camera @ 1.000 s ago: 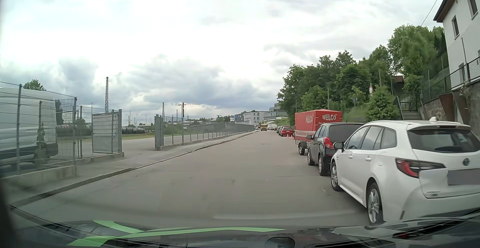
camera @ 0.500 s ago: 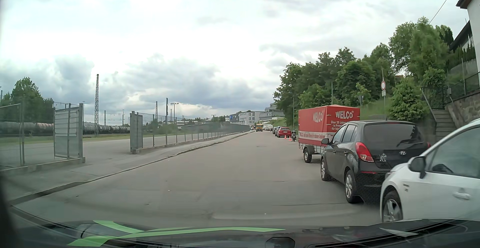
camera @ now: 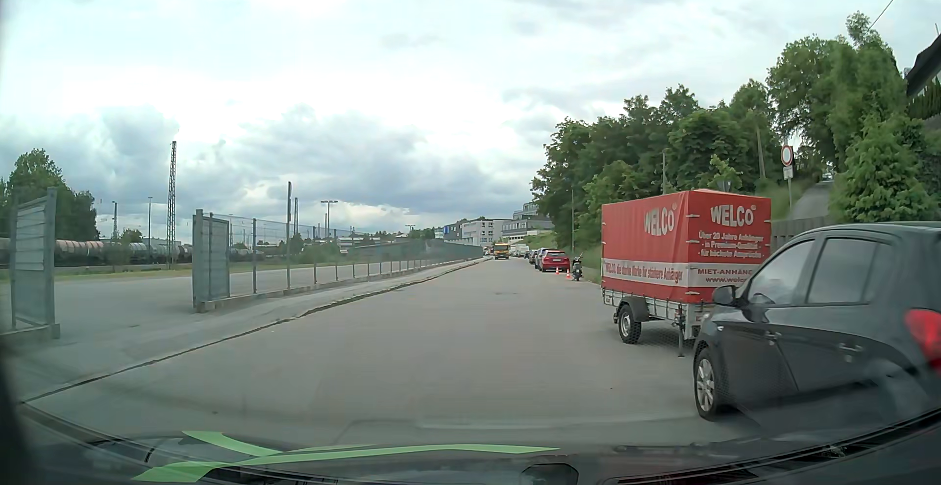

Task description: Follow the waypoints while adhering to traffic rules and regulations

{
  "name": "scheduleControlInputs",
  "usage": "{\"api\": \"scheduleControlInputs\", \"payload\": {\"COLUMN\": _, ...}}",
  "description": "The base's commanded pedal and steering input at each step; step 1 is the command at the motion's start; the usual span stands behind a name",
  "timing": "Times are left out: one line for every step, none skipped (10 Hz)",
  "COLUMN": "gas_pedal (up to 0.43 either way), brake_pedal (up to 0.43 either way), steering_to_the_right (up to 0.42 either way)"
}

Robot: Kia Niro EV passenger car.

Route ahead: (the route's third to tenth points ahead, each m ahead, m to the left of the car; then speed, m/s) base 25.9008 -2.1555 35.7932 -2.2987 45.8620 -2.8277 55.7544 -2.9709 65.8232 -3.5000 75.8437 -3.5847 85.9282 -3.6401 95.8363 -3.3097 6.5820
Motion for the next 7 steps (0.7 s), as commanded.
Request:
{"api": "scheduleControlInputs", "payload": {"gas_pedal": 0.067, "brake_pedal": 0.0, "steering_to_the_right": 0.006}}
{"api": "scheduleControlInputs", "payload": {"gas_pedal": 0.067, "brake_pedal": 0.0, "steering_to_the_right": 0.006}}
{"api": "scheduleControlInputs", "payload": {"gas_pedal": 0.067, "brake_pedal": 0.0, "steering_to_the_right": 0.006}}
{"api": "scheduleControlInputs", "payload": {"gas_pedal": 0.067, "brake_pedal": 0.0, "steering_to_the_right": 0.006}}
{"api": "scheduleControlInputs", "payload": {"gas_pedal": 0.067, "brake_pedal": 0.0, "steering_to_the_right": 0.006}}
{"api": "scheduleControlInputs", "payload": {"gas_pedal": 0.079, "brake_pedal": 0.0, "steering_to_the_right": 0.006}}
{"api": "scheduleControlInputs", "payload": {"gas_pedal": 0.079, "brake_pedal": 0.0, "steering_to_the_right": 0.006}}
